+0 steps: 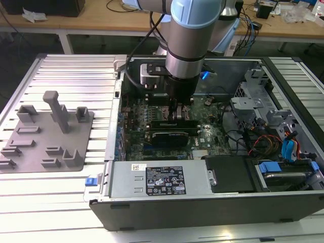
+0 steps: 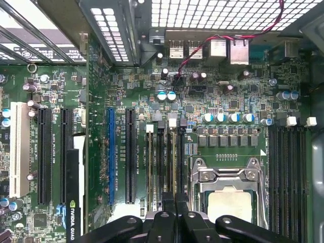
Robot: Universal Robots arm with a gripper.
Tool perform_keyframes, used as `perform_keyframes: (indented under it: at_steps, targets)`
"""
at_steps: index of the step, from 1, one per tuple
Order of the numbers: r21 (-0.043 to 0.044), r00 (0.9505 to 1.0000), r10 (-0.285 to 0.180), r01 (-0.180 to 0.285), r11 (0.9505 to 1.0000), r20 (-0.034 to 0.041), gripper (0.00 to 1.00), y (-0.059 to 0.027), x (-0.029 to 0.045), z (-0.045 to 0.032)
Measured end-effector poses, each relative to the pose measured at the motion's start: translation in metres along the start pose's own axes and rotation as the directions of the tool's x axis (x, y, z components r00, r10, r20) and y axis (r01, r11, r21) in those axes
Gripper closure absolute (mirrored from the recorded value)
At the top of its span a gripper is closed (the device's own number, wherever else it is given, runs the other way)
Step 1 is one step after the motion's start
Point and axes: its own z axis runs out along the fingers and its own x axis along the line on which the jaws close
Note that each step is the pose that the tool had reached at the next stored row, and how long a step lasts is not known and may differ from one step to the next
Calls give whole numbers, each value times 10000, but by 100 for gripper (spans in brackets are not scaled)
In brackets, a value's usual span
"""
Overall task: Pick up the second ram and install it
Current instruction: 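Insert the second ram into the second slot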
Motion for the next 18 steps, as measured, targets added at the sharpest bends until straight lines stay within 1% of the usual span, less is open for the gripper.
perform_keyframes:
  at_steps: [14,18]
  targets:
    - [4,10000,88,-88,10000,5,91,10,0,1]
    - [4,10000,88,-88,10000,4,91,14,1,12]
